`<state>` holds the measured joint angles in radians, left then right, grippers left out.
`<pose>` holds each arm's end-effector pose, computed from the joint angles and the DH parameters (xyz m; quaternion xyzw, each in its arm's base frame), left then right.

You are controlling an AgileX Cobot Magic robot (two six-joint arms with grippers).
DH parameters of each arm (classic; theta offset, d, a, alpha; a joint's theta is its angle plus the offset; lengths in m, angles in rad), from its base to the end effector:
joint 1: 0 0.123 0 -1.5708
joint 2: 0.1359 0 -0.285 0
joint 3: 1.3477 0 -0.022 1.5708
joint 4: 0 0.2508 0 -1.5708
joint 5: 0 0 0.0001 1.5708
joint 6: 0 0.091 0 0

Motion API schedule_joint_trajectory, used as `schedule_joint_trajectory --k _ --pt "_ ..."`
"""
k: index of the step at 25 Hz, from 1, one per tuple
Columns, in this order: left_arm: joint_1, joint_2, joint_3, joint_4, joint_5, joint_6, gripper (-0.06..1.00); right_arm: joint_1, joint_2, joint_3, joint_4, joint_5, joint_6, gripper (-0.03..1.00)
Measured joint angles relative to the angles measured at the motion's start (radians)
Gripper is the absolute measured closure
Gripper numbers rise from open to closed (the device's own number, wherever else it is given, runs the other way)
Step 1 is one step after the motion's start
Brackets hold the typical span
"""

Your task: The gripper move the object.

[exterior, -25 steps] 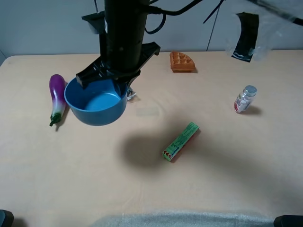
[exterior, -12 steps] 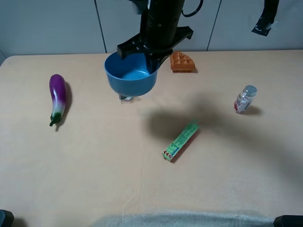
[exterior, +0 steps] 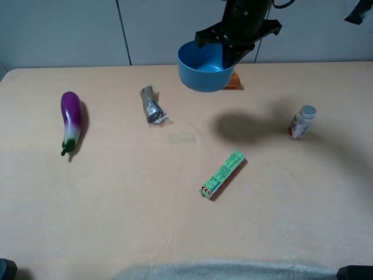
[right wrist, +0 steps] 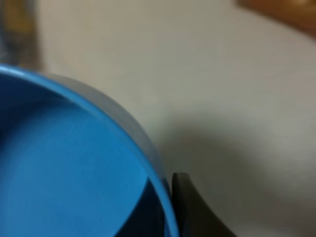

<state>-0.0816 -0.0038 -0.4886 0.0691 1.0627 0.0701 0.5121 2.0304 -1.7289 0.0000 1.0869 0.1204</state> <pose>-0.0038 0.0058 0.2741 0.0636 0.8528 0.0315 0.5173 0.3781 0.2125 0.2394 -0.1928 0.9720 0.0418 0.1277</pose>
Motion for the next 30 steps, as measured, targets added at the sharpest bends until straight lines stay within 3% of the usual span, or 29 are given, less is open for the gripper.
schedule_joint_trajectory --k 7,16,30 --pt "0.0 0.0 0.0 0.0 0.0 0.0 -0.03 -0.157 0.0 0.0 0.0 -0.054 -0.02 1.0" --pt "0.0 0.0 0.0 0.0 0.0 0.0 -0.03 -0.295 0.002 0.0 -0.012 -0.13 -0.022 1.0" --pt "0.0 0.0 0.0 0.0 0.0 0.0 -0.03 -0.414 0.109 -0.02 -0.026 -0.239 -0.022 1.0"
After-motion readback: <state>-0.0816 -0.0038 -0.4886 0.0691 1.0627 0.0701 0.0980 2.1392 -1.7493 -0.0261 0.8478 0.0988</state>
